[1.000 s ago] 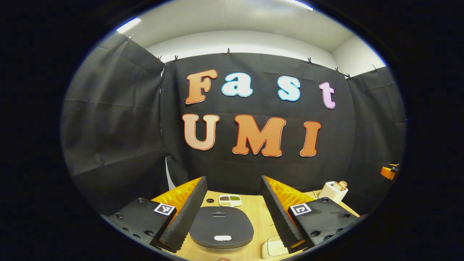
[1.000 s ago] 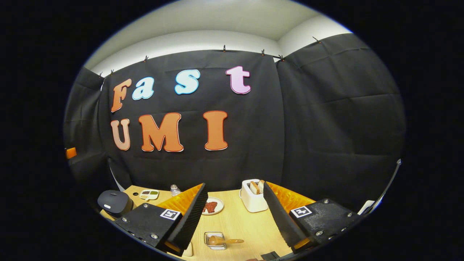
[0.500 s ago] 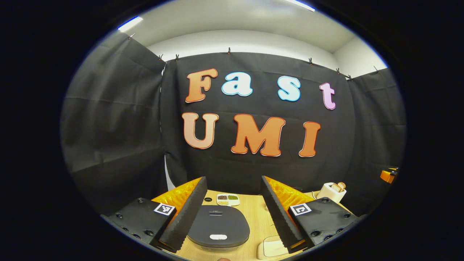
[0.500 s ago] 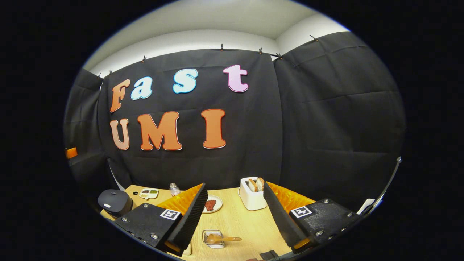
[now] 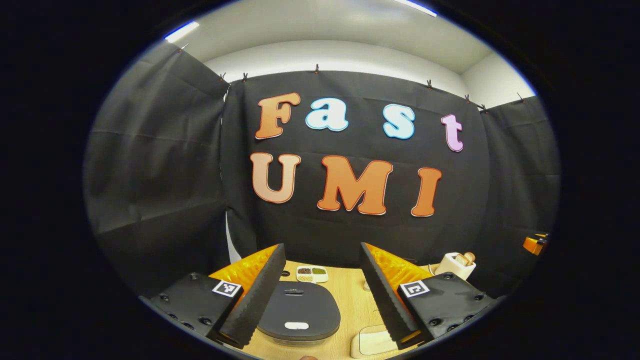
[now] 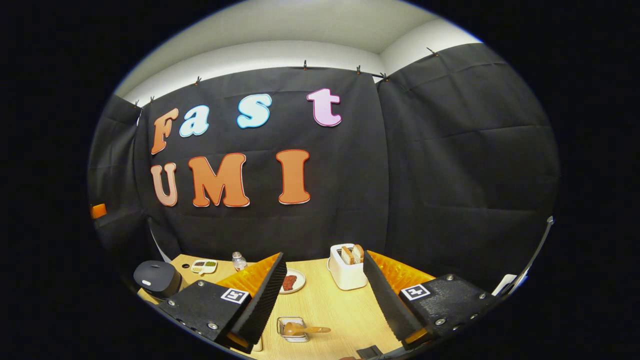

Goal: Close the left gripper, press the button to open the rice cooker; take a wooden spoon from the chopstick holder with the right hand, scoop a spoonful of rice and pour it into the rice cooker, then put the wooden spoon back into the chopstick holder.

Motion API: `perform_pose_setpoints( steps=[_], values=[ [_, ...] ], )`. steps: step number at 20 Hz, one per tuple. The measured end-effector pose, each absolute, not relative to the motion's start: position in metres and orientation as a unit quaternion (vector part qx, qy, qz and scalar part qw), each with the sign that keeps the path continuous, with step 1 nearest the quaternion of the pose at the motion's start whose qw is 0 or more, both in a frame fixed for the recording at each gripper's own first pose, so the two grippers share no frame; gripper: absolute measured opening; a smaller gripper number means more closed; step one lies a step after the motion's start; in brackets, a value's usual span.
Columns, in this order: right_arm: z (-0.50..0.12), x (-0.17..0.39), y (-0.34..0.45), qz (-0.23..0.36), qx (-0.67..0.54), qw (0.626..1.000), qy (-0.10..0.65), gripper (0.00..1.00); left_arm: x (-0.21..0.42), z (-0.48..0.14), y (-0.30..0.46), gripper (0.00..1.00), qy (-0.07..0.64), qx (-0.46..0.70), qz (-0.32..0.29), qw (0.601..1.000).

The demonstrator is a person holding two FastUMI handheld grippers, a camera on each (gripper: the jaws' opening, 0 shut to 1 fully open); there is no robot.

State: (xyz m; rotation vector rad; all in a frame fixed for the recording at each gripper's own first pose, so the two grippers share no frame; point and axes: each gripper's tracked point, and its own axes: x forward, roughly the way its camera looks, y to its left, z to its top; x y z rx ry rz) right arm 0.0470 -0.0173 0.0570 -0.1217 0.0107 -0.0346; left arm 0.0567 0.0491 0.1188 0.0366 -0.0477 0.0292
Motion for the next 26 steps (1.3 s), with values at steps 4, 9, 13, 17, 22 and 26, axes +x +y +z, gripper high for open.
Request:
perform_pose_setpoints(
  steps=[4, 9, 13, 17, 22, 26],
  values=[
    [0.056, 0.050, -0.016, -0.016, -0.059, 0.998, 0.006, 0.95, 0.057, 0.121, 0.051, 1.00, -0.026, 0.019, 0.019, 0.999],
    [0.052, 0.050, -0.012, -0.011, -0.056, 0.998, 0.009, 0.95, 0.053, 0.122, 0.052, 0.99, -0.025, 0.023, 0.020, 0.999],
    [0.049, 0.051, -0.015, -0.013, -0.056, 0.998, 0.012, 0.95, 0.053, 0.123, 0.051, 0.99, -0.028, 0.022, 0.019, 0.999],
    [0.049, 0.055, -0.016, -0.015, -0.060, 0.998, 0.014, 0.95, 0.056, 0.127, 0.049, 0.99, -0.032, 0.019, 0.016, 0.999],
    [0.049, 0.056, -0.015, -0.015, -0.054, 0.998, 0.015, 0.95, 0.063, 0.127, 0.038, 0.99, -0.029, 0.030, 0.011, 0.999],
    [0.046, 0.053, -0.019, -0.015, -0.062, 0.998, 0.016, 0.95, 0.068, 0.127, 0.027, 0.99, -0.030, 0.025, 0.005, 0.999]
  ],
)
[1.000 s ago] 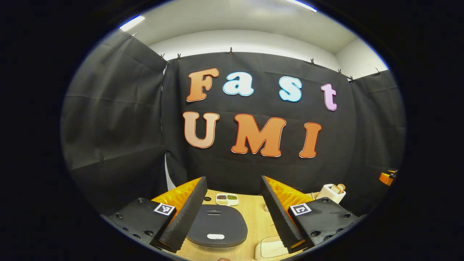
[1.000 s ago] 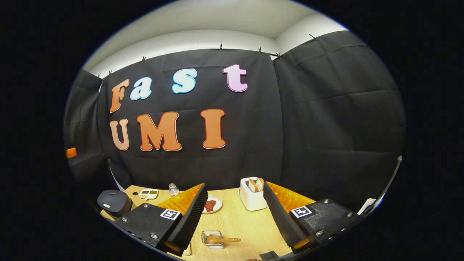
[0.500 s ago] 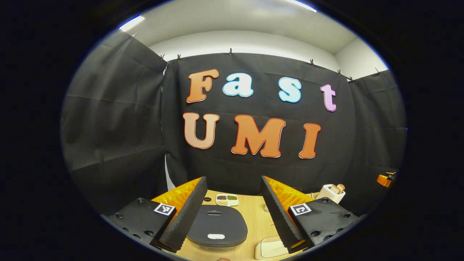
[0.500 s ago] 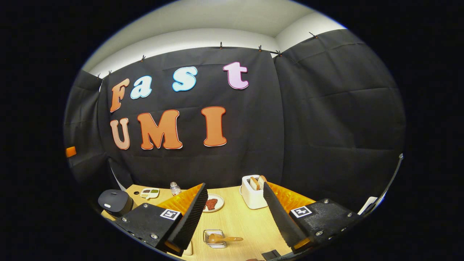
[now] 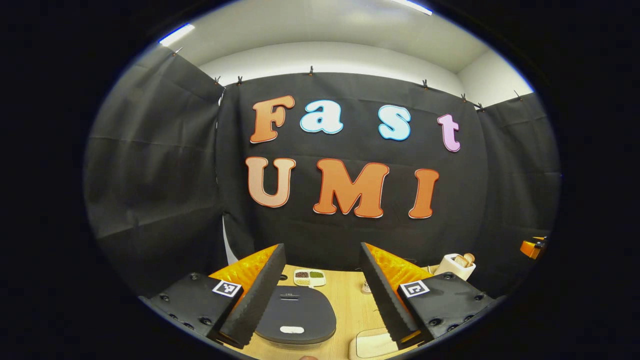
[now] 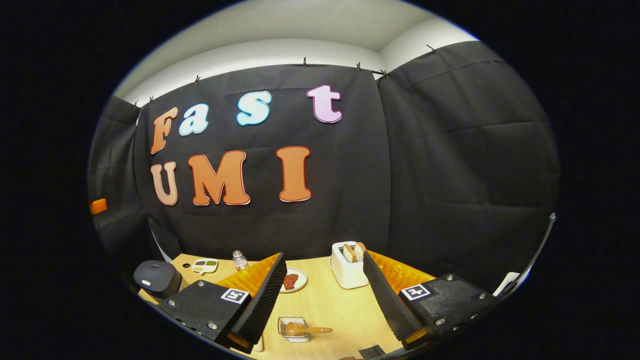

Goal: Close the left gripper, press the button to open the rice cooker; take a wooden spoon from the chopstick holder with the right hand, scoop a spoonful of rice and pour it into the rice cooker, then put the wooden spoon back into the chopstick holder.

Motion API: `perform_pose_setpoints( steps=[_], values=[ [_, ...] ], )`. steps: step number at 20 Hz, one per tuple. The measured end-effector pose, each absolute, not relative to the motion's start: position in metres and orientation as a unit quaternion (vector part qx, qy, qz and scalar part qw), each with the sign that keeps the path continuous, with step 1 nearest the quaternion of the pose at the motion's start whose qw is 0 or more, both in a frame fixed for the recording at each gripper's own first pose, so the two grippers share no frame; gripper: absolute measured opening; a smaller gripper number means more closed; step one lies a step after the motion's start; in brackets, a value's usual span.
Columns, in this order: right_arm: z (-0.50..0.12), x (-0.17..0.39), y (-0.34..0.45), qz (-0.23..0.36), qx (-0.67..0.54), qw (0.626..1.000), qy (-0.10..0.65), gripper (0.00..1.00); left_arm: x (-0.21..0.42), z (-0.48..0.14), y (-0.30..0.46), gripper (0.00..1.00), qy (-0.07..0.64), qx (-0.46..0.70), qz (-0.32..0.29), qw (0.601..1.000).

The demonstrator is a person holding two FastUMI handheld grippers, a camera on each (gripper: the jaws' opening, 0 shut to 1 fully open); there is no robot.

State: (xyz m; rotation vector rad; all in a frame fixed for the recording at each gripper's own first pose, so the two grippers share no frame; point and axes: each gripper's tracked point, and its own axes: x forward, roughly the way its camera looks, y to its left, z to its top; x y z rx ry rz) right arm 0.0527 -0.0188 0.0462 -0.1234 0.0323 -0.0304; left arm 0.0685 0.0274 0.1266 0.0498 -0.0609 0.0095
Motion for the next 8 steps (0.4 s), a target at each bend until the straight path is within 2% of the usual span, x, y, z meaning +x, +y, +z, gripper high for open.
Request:
perform_pose_setpoints(
  steps=[8],
  values=[
    [0.0437, 0.0472, -0.0265, -0.017, -0.061, 0.998, 0.018, 0.95, 0.0658, 0.1219, 0.0214, 0.99, -0.029, 0.018, 0.006, 0.999]
  ],
)
